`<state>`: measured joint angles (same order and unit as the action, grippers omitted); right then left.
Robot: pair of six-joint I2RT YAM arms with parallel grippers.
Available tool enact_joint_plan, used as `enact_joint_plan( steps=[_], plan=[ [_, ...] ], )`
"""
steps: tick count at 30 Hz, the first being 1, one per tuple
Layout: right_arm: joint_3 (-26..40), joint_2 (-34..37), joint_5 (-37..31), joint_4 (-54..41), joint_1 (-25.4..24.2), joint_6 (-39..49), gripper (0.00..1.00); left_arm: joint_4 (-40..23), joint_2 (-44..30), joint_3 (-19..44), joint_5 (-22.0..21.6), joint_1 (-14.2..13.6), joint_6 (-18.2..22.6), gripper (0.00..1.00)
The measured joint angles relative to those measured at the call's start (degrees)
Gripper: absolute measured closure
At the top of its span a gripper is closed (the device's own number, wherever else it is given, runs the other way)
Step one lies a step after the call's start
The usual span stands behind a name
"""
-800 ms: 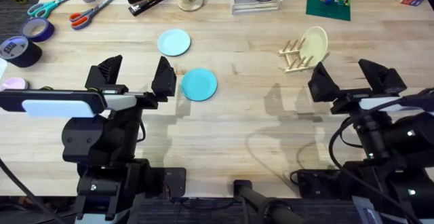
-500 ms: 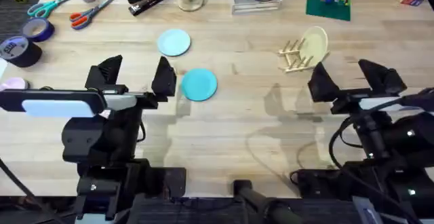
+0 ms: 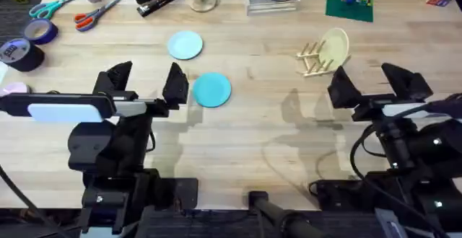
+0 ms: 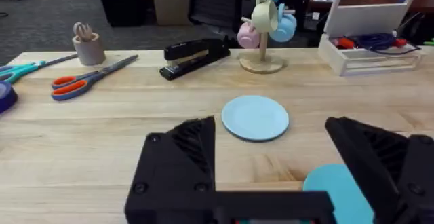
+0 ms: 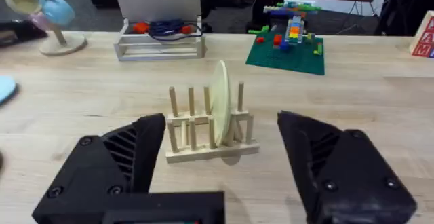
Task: Pick up the plates from the table one by one and place each into a slot on the dish rack.
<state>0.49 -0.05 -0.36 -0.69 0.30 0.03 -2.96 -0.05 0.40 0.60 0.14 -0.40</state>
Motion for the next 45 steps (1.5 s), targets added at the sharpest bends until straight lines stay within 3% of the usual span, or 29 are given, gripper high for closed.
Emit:
enact_joint_plan(
  steps=[8,16,20,29,30,35,41,45],
  plan=[
    [0.5,0.0,0.0,-0.8,0.0,0.0,0.007,-4.1,0.0,1.4,0.0,0.0,0.0,0.008],
    [9.5,0.0,0.0,-14.6,0.0,0.3,0.007,-15.7,-0.4,13.0,0.0,0.0,0.0,0.008],
    [15.6,0.4,0.0,-21.9,0.0,1.9,0.008,-21.5,-4.8,20.8,0.0,0.0,0.0,0.008],
    [30.9,12.0,0.0,-30.6,0.0,5.2,0.009,-41.8,-26.5,44.7,0.0,0.0,0.0,0.009],
    [37.6,18.3,0.0,-34.3,0.0,5.9,0.010,-49.1,-34.6,54.5,0.0,0.0,0.0,0.008],
    [49.6,29.2,0.0,-42.2,0.0,6.1,0.010,-60.8,-47.4,70.4,0.0,0.0,0.0,0.008],
    [63.8,41.7,0.0,-53.5,0.0,6.2,0.009,-73.0,-59.7,85.2,0.0,0.0,0.0,0.008],
    [71.2,48.7,0.0,-59.0,0.0,6.2,0.010,-79.1,-65.4,91.6,0.0,0.0,0.0,0.008]
  ],
)
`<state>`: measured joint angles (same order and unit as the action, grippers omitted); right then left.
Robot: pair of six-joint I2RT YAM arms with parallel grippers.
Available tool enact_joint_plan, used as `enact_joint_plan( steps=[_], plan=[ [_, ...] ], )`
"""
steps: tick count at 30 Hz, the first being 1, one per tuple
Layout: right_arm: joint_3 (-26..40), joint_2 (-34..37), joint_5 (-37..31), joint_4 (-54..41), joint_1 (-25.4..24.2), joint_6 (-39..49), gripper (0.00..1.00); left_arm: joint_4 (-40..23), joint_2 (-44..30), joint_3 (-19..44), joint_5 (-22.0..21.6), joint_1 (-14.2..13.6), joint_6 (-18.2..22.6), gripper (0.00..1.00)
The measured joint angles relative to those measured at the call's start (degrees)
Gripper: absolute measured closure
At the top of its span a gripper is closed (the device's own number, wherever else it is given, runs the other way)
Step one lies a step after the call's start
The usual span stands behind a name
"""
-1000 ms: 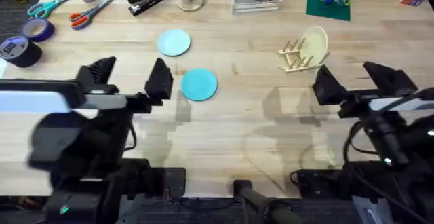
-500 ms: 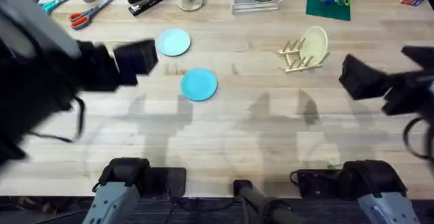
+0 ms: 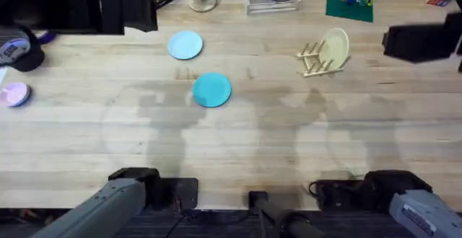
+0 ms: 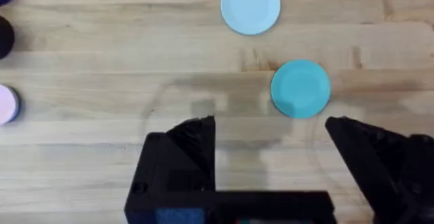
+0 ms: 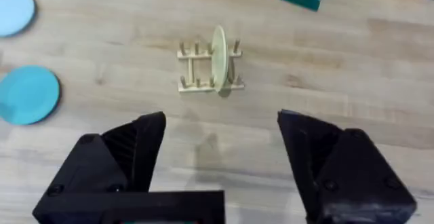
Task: Pick up the plates from the table one by one and place each into a slot on the dish rack.
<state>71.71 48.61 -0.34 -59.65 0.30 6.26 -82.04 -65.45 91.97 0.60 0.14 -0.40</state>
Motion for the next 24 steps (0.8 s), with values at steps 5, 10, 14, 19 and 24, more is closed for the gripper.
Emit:
enact_joint_plan(
  steps=[5,10,14,19,24],
  plan=[
    [3.3,4.9,0.0,-0.2,0.0,0.0,0.009,-1.7,-3.8,2.0,0.0,0.0,0.0,0.007],
    [3.4,6.2,0.0,-0.3,0.0,0.0,0.007,-3.2,-5.9,2.0,0.0,0.0,0.0,0.007],
    [3.4,6.2,0.0,-0.4,0.0,0.0,0.007,-4.1,-6.8,2.0,0.0,0.0,0.0,0.007],
    [3.4,6.2,0.2,-0.4,0.0,0.0,0.007,-4.4,-7.0,2.0,0.0,0.0,0.0,0.222],
    [3.4,6.1,0.2,-0.4,0.0,0.0,0.007,-4.7,-7.0,2.0,0.0,0.0,0.3,0.925]
  ],
)
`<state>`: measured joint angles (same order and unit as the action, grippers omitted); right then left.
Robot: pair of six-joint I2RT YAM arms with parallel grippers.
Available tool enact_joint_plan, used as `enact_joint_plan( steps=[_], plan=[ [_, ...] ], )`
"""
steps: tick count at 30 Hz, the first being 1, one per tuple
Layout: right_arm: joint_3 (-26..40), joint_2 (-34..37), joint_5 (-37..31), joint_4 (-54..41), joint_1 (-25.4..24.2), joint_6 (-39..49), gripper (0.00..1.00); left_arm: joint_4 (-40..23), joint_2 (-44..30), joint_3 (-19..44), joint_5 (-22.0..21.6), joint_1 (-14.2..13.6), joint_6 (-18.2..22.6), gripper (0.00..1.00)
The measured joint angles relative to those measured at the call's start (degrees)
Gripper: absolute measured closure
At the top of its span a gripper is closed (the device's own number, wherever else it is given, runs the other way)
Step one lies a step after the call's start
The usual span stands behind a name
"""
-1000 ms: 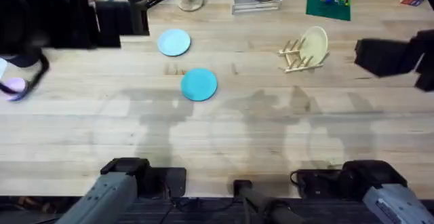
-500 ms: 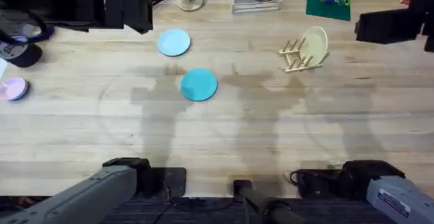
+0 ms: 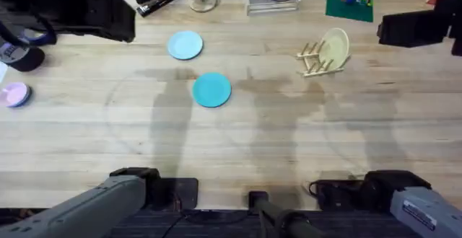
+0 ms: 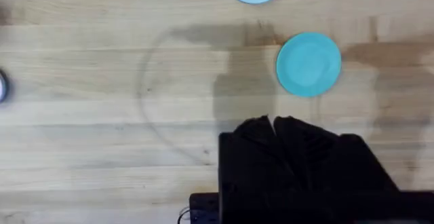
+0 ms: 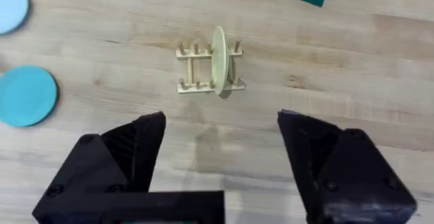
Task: Pick up the plates from the table one by one and place each into a slot on the dish rack.
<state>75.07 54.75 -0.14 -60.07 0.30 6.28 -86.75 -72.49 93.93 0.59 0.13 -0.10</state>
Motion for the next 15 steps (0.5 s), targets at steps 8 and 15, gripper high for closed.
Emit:
enact_joint_plan(
  steps=[8,15],
  plan=[
    [0.0,0.0,0.0,-0.1,0.0,0.0,0.007,-1.2,0.0,0.0,0.0,0.0,0.0,0.959],
    [0.0,0.0,0.0,-0.1,0.0,0.0,0.007,-2.2,0.0,0.0,0.8,0.0,-0.3,0.959]
  ],
)
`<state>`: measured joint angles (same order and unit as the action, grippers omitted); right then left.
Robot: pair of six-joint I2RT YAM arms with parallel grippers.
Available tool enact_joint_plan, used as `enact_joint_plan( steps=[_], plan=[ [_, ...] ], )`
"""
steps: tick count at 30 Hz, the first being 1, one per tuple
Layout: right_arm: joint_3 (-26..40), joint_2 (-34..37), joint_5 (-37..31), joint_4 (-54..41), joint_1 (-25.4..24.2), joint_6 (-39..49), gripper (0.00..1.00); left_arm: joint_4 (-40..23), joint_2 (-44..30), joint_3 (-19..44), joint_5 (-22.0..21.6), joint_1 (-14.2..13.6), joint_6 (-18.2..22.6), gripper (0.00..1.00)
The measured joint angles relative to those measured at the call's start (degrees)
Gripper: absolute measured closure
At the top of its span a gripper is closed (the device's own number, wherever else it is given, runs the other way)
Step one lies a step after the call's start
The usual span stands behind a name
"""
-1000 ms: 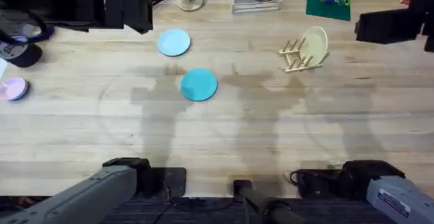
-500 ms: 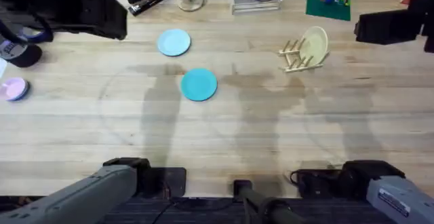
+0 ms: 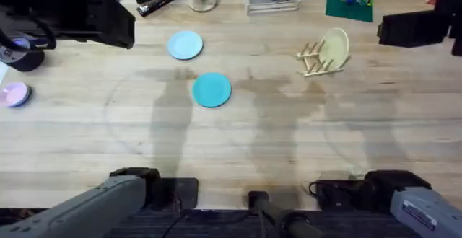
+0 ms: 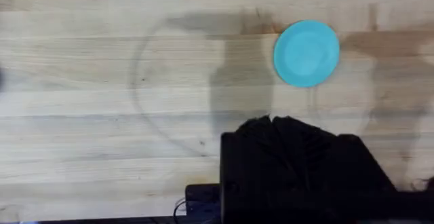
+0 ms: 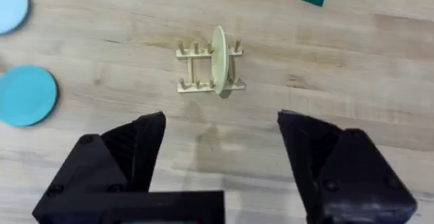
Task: Pick up the plates from the table one by one and place each into a slot on the dish rack.
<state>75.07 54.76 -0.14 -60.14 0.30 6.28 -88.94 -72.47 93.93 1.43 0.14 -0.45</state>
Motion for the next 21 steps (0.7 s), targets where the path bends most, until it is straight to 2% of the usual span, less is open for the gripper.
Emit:
enact_joint_plan(
  steps=[6,17,21],
  plan=[
    [0.0,0.0,0.0,0.0,0.0,0.0,0.007,0.0,0.0,0.0,7.0,1.0,1.6,0.959],
    [0.0,0.0,0.0,-0.1,0.0,0.0,0.007,0.8,0.0,-0.5,19.3,7.6,6.8,0.958],
    [0.0,0.0,0.0,-0.1,0.0,0.0,0.007,2.1,0.0,-3.2,24.1,9.2,9.0,0.958]
  ],
)
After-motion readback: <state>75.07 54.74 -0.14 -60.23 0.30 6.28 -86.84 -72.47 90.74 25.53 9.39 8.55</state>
